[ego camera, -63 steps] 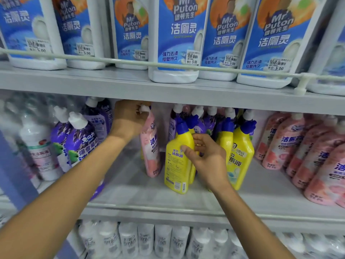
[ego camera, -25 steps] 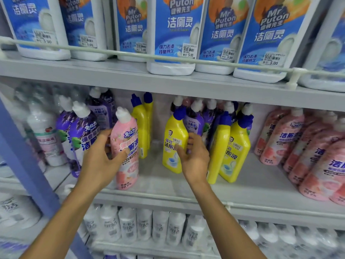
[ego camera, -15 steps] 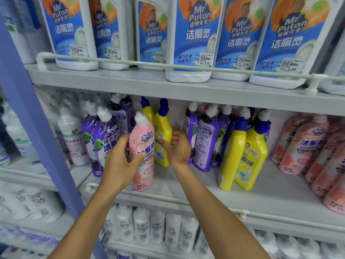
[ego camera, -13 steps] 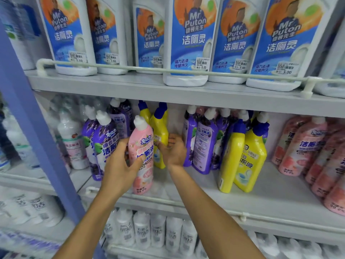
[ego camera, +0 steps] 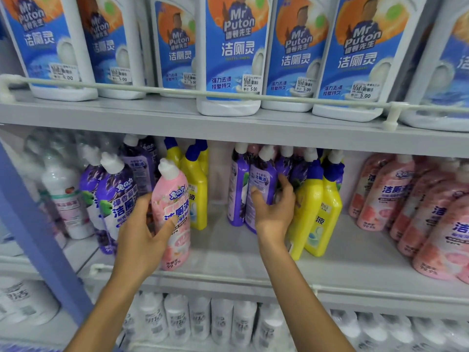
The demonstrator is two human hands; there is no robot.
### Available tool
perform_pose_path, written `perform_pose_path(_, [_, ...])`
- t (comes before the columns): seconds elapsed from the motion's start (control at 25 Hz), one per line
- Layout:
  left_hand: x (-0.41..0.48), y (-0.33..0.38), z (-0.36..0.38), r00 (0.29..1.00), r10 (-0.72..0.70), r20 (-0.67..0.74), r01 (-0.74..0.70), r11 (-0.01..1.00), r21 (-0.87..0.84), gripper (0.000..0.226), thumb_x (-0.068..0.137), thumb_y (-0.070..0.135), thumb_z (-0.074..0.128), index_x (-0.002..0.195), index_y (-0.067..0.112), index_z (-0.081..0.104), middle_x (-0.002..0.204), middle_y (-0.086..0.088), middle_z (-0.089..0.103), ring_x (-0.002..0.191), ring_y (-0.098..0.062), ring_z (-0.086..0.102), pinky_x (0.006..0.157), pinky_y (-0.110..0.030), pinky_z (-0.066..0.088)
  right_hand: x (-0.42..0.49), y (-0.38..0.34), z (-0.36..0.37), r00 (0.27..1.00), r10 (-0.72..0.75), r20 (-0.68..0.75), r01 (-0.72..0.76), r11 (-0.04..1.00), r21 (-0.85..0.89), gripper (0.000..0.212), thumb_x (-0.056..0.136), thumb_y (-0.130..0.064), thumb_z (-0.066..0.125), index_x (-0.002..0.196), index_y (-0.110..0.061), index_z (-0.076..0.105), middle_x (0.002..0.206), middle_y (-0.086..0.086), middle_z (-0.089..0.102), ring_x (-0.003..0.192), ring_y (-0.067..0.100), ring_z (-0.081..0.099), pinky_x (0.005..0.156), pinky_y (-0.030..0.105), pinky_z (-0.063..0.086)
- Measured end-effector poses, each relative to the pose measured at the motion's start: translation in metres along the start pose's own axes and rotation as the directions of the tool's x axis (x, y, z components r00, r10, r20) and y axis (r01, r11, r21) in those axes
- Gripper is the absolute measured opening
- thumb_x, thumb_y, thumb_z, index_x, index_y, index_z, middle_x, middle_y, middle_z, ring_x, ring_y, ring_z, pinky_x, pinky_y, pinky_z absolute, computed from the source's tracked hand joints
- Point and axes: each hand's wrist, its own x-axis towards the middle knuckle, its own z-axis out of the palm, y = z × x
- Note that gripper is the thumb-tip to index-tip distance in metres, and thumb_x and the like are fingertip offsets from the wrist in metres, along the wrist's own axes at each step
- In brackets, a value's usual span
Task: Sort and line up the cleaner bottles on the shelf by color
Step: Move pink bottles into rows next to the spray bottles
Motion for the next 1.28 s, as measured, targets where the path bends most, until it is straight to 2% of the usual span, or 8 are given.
perform_pose_path(0.12, [0.000, -0.002, -0.001, 1.000, -0.003, 0.013, 0.003, 1.000, -0.019, 0.051, 0.088, 0.009, 0.078, 0.130, 0.027, 0.057, 0.109, 0.020, 0.073, 0.098, -0.003, 0.070, 0.086, -0.034, 0.055, 0.007, 0.015, 0.009, 1.000, -0.002, 0.005, 0.002, 0.995, -0.101, 0.064, 0.077, -0.034, 0.077, 0.137, -0.029, 0.054, 0.128, 0.001, 0.064, 0.116, 0.021, 0.065, 0.098, 0.047, 0.056])
perform_pose_path(0.24, [0.000, -0.001, 0.000, 1.000, -0.006, 0.010, 0.006, 1.000, -0.024, 0.050, 0.088, 0.009, 0.078, 0.128, 0.030, 0.056, 0.110, 0.021, 0.073, 0.101, -0.006, 0.071, 0.088, -0.036, 0.056, 0.013, 0.019, 0.009, 1.000, -0.012, 0.015, 0.014, 0.986, -0.168, 0.056, 0.083, -0.022, 0.083, 0.133, -0.020, 0.059, 0.126, 0.001, 0.065, 0.109, 0.017, 0.067, 0.095, 0.044, 0.058])
perform_pose_path(0.44, [-0.003, 0.002, 0.000, 1.000, 0.003, 0.014, -0.003, 1.000, -0.030, 0.045, 0.089, 0.007, 0.078, 0.122, 0.031, 0.057, 0.106, 0.029, 0.071, 0.095, 0.005, 0.069, 0.080, -0.024, 0.054, 0.011, 0.029, 0.008, 0.994, -0.094, 0.052, 0.105, 0.954, -0.280, 0.047, 0.085, -0.030, 0.083, 0.126, -0.019, 0.062, 0.116, 0.001, 0.073, 0.101, 0.021, 0.071, 0.085, 0.042, 0.060])
perform_pose_path(0.6, [-0.004, 0.002, 0.000, 1.000, -0.012, 0.014, 0.013, 0.999, -0.051, 0.044, 0.089, 0.013, 0.079, 0.123, 0.030, 0.057, 0.111, 0.018, 0.073, 0.101, -0.002, 0.070, 0.087, -0.035, 0.059, 0.012, 0.029, 0.013, 0.992, -0.020, 0.123, 0.050, 0.967, -0.250, 0.051, 0.080, -0.031, 0.088, 0.124, -0.017, 0.065, 0.099, -0.008, 0.070, 0.089, 0.012, 0.068, 0.083, 0.034, 0.060])
perform_pose_path(0.72, [-0.005, 0.002, 0.001, 1.000, -0.018, 0.015, 0.018, 0.999, -0.032, 0.047, 0.090, 0.010, 0.077, 0.126, 0.030, 0.057, 0.115, 0.013, 0.073, 0.106, -0.008, 0.070, 0.092, -0.044, 0.059, 0.003, 0.022, 0.033, 0.981, -0.064, 0.182, 0.118, 0.945, -0.304, 0.050, 0.079, -0.037, 0.088, 0.119, -0.018, 0.065, 0.097, 0.000, 0.073, 0.085, 0.020, 0.068, 0.075, 0.035, 0.057])
perform_pose_path(0.92, [-0.004, 0.005, -0.001, 0.999, -0.041, 0.026, 0.042, 0.999, -0.031, 0.047, 0.090, 0.009, 0.077, 0.127, 0.029, 0.057, 0.114, 0.014, 0.073, 0.106, -0.006, 0.070, 0.092, -0.041, 0.059, 0.003, 0.024, 0.073, 0.969, -0.010, 0.247, 0.110, 0.913, -0.394, 0.041, 0.079, -0.045, 0.083, 0.101, -0.017, 0.064, 0.082, 0.002, 0.070, 0.074, 0.027, 0.066, 0.060, 0.031, 0.044])
perform_pose_path(1.08, [-0.008, 0.012, -0.002, 0.999, -0.043, 0.010, 0.043, 0.999, -0.009, 0.045, 0.090, 0.010, 0.077, 0.127, 0.027, 0.057, 0.114, 0.012, 0.073, 0.104, -0.005, 0.070, 0.090, -0.039, 0.059, 0.003, 0.024, 0.078, 0.967, -0.025, 0.254, 0.112, 0.937, -0.332, 0.042, 0.078, -0.038, 0.086, 0.108, -0.016, 0.066, 0.082, 0.001, 0.072, 0.070, 0.019, 0.060, 0.060, 0.028, 0.040])
perform_pose_path(1.28, [-0.007, 0.013, 0.000, 1.000, -0.028, -0.003, 0.028, 0.998, 0.056, 0.047, 0.090, 0.013, 0.078, 0.130, 0.023, 0.055, 0.111, 0.011, 0.070, 0.098, -0.009, 0.068, 0.087, -0.038, 0.056, 0.014, 0.026, 0.074, 0.930, 0.104, 0.352, -0.061, 0.989, -0.132, 0.034, 0.076, -0.028, 0.091, 0.100, -0.019, 0.068, 0.086, -0.001, 0.074, 0.082, 0.024, 0.072, 0.081, 0.045, 0.060])
